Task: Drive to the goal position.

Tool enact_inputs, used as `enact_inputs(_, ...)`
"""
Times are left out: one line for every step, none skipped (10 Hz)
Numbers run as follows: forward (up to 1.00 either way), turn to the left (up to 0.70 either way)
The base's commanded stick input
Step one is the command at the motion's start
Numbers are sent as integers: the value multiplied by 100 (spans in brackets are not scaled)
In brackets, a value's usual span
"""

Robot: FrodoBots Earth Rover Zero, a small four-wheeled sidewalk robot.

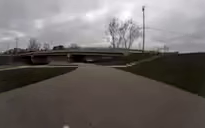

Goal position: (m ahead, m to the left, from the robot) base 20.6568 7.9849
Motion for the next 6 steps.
enact_inputs(100, 0)
enact_inputs(100, 0)
enact_inputs(100, 0)
enact_inputs(100, 0)
enact_inputs(100, 0)
enact_inputs(100, 0)
